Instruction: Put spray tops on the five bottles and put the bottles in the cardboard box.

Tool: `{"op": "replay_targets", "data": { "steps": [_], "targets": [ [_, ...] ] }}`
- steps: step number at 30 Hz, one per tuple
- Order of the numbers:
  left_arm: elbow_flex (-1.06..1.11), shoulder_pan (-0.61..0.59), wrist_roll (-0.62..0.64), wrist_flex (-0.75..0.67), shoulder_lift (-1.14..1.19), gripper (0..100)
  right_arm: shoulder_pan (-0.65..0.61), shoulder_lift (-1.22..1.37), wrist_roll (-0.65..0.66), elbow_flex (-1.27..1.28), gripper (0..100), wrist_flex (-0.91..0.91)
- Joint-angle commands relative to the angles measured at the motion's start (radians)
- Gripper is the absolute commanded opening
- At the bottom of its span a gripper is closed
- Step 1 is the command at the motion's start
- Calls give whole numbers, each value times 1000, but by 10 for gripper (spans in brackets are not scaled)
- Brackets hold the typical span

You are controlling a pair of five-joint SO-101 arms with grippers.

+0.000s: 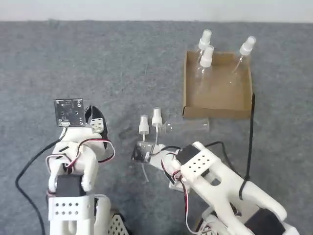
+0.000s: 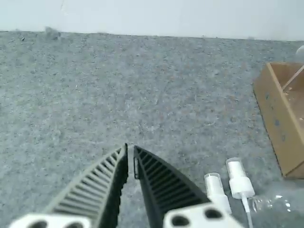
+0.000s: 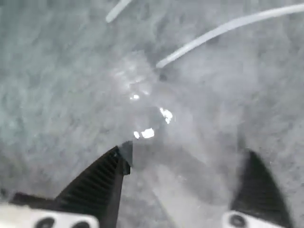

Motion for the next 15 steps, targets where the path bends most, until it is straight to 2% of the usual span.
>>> {"op": "replay_targets", "data": {
  "steps": [1,9,11,15],
  "targets": [
    [-47,3,12,2,-14,11,-5,-45,-41,2,124,-27],
    [-47,3,12,2,-17,11,22,-47,-100,-40,53,-5],
    [-45,3,12,2,-18,11,76,-47,-109,-104,7,45],
    [-45,3,12,2,-20,11,242,-47,-110,-292,6,220]
  ]
}}
